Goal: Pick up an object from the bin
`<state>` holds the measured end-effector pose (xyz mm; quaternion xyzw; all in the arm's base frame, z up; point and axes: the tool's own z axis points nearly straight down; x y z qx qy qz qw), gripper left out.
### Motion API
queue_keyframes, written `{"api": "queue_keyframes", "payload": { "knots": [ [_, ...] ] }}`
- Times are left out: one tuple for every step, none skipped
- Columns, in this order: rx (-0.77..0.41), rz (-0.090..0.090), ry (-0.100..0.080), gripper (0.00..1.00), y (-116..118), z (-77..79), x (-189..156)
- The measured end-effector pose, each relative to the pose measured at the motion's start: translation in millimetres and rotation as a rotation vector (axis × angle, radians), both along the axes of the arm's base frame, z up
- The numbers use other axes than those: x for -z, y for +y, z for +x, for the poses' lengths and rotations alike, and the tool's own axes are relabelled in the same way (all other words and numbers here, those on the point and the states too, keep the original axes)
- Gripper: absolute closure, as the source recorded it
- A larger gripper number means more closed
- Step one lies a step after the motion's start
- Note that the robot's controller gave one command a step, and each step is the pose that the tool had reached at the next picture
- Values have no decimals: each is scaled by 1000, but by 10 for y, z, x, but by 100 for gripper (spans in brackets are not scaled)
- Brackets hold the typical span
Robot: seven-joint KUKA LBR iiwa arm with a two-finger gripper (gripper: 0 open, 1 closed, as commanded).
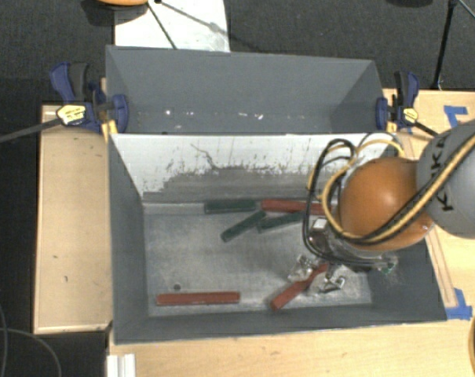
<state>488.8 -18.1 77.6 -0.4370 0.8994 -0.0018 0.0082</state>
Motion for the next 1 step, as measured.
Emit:
{"api": "queue_keyframes", "payload": {
  "knots": [
    [0, -1, 12, 100, 1, -17, -177]
  ]
}}
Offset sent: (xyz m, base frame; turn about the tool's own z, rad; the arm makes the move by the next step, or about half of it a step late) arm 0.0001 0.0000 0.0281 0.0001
